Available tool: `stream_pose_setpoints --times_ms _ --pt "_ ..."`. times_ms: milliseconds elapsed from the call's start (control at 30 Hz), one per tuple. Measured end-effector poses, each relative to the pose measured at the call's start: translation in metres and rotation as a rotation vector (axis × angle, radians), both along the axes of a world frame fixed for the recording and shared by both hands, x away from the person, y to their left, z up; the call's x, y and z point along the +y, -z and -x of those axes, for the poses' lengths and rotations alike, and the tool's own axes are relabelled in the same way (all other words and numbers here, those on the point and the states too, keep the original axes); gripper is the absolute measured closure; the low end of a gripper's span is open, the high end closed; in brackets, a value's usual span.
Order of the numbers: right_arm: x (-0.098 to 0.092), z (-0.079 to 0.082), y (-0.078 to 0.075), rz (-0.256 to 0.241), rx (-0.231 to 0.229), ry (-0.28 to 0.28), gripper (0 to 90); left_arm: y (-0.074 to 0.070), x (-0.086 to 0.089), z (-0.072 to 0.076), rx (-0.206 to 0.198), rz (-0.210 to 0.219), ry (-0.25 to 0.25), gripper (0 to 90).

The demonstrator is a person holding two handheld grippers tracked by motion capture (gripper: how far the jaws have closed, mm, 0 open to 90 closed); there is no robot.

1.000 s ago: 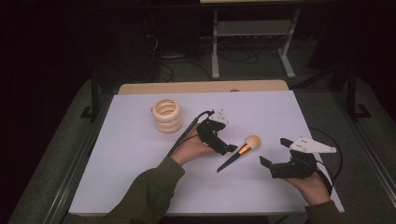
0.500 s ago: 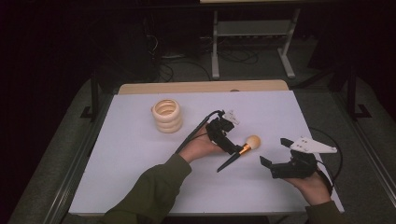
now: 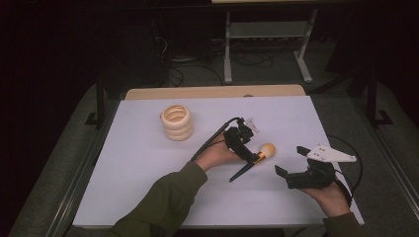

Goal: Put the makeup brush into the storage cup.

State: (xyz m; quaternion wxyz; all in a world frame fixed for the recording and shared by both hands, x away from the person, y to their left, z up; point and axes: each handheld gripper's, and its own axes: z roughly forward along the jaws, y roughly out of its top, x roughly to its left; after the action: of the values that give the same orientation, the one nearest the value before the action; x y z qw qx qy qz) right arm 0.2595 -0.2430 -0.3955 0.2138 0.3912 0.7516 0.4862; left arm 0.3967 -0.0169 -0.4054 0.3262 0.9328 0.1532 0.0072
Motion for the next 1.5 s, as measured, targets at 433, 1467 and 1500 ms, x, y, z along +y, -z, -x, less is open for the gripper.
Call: stream_pose_setpoints --times_ms 433,1467,1500 --pt "0.000 0.000 0.000 -0.001 0.008 0.007 0.0 0.002 -0.016 -0.005 0.018 -0.066 0.010 33.3" --pt "-0.001 0.000 0.001 -0.004 0.012 0.009 0.0 0.010 -0.042 -0.011 0.145 -0.226 -0.038 49.0" --pt "-0.001 0.000 0.001 -0.005 0.016 0.010 0.0 0.011 -0.044 -0.010 0.148 -0.232 -0.041 49.8"
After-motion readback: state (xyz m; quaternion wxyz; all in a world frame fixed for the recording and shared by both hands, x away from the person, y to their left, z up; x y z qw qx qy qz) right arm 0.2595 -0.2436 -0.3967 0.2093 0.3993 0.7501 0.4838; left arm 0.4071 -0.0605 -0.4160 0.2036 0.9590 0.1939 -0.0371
